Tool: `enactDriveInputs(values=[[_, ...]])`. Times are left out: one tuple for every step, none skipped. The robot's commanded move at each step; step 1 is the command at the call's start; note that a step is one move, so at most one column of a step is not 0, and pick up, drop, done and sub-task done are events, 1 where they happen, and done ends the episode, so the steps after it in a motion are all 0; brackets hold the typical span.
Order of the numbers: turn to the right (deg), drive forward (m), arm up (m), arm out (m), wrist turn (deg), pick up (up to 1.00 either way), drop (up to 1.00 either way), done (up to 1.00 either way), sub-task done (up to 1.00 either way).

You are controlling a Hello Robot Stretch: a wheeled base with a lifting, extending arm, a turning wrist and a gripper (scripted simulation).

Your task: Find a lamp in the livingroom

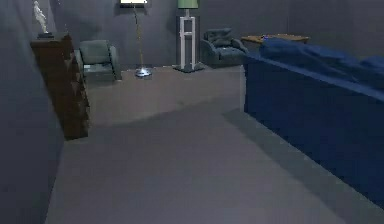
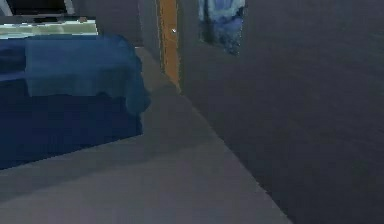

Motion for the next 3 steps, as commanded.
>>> enactDriveInputs(values=[[0.0, 1.0, 0.0, 0.0, 0.0, 0.0, 0.0, 0.0, 0.0], [-3.0, 0.0, 0.0, 0.0, 0.0, 0.0, 0.0, 0.0, 0.0], [0.0, 1.0, 0.0, 0.0, 0.0, 0.0, 0.0, 0.0, 0.0]])
